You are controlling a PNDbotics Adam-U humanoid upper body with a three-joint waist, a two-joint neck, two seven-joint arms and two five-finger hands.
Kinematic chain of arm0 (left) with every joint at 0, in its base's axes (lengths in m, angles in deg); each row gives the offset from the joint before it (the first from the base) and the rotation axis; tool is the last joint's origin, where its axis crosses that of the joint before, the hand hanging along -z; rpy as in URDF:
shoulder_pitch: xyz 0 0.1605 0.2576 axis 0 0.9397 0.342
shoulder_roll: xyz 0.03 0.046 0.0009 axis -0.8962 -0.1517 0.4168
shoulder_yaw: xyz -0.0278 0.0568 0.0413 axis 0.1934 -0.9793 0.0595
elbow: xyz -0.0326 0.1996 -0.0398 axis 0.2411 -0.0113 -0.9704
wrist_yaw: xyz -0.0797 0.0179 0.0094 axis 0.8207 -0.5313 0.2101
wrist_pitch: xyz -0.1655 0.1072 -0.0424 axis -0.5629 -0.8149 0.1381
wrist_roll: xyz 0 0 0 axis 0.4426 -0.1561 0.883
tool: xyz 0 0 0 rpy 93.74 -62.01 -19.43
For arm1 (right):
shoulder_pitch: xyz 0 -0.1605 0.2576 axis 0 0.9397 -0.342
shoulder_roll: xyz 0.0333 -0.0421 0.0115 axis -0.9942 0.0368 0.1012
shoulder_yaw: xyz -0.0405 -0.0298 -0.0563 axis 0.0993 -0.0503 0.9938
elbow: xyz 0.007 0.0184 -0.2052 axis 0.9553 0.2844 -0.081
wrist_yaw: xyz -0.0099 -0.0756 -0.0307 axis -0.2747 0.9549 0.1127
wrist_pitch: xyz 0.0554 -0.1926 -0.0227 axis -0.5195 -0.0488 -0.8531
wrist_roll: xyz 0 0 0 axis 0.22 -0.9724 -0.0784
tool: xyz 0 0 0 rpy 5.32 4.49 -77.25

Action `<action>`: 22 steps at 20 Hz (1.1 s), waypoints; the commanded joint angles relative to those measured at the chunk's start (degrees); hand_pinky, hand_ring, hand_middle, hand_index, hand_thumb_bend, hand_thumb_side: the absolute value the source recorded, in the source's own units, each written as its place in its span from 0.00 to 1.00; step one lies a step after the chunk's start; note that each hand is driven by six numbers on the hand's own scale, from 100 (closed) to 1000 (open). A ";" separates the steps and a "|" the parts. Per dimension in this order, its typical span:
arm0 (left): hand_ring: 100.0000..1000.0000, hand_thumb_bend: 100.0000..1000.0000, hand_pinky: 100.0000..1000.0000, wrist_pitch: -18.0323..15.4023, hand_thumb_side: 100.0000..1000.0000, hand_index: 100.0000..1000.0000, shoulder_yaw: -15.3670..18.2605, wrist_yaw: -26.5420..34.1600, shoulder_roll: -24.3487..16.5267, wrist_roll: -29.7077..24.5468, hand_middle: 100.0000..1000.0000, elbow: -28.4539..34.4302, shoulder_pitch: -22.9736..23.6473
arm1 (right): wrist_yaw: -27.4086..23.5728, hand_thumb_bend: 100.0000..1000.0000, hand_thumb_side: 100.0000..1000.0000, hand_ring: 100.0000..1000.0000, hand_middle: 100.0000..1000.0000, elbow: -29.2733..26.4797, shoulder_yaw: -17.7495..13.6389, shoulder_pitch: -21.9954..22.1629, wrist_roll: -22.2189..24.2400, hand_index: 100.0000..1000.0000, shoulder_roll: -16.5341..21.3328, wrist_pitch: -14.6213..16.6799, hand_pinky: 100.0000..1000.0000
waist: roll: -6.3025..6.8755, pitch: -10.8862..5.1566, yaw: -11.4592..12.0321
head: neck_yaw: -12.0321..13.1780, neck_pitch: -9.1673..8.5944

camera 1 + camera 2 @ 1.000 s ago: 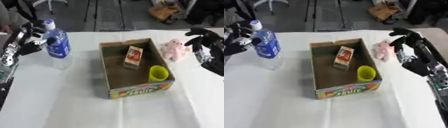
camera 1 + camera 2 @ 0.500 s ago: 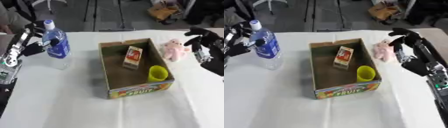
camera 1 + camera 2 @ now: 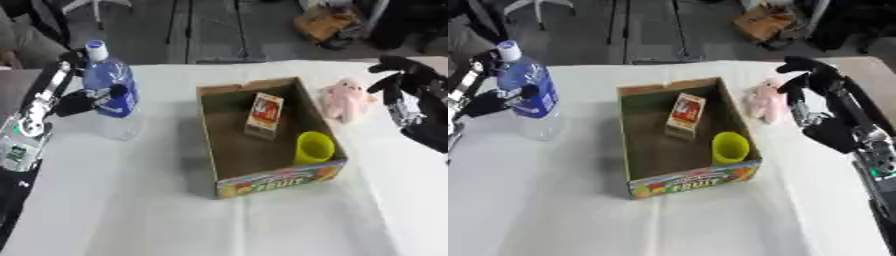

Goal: Pick up objects on the table and place them in the box.

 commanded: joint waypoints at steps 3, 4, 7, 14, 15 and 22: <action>0.67 0.91 0.69 1.13 0.49 0.89 -0.41 -2.33 -0.61 -2.40 0.69 0.43 -0.48 | -0.04 0.00 0.49 0.61 0.76 -1.15 -0.40 -0.72 0.05 0.92 1.57 0.13 0.69 | -0.07 -0.90 -0.17 | -0.29 -0.47; 0.65 0.87 0.68 1.46 0.46 0.88 -0.37 -2.71 -0.60 -2.73 0.67 0.50 -0.43 | -0.06 0.00 0.49 0.61 0.76 -1.15 -0.42 -0.71 0.04 0.92 1.56 0.13 0.69 | -0.08 -0.92 -0.17 | -0.30 -0.49; 0.64 0.86 0.67 2.26 0.45 0.87 -0.30 -3.65 -0.52 -2.70 0.66 0.72 -0.28 | -0.12 0.00 0.49 0.61 0.76 -1.13 -0.42 -0.71 0.08 0.92 1.53 0.14 0.69 | -0.10 -0.98 -0.14 | -0.35 -0.54; 0.41 0.43 0.52 2.50 0.32 0.69 -0.18 -1.80 -0.02 1.84 0.42 0.77 -0.03 | -0.22 0.00 0.48 0.61 0.76 -1.10 -0.52 -0.65 0.12 0.92 1.47 0.19 0.69 | -0.22 -1.10 -0.13 | -0.43 -0.52; 0.40 0.41 0.52 2.44 0.31 0.69 -0.18 -1.06 0.04 2.54 0.41 0.88 -0.01 | -0.22 0.00 0.48 0.61 0.76 -1.08 -0.54 -0.62 0.13 0.92 1.46 0.19 0.69 | -0.22 -1.11 -0.14 | -0.43 -0.51; 0.38 0.27 0.51 2.95 0.30 0.67 -0.30 4.21 0.13 4.03 0.38 3.15 -0.08 | -0.28 0.00 0.48 0.61 0.76 -0.92 -0.64 -0.55 0.11 0.92 1.42 0.19 0.69 | -0.25 -1.38 -0.15 | -0.58 -0.35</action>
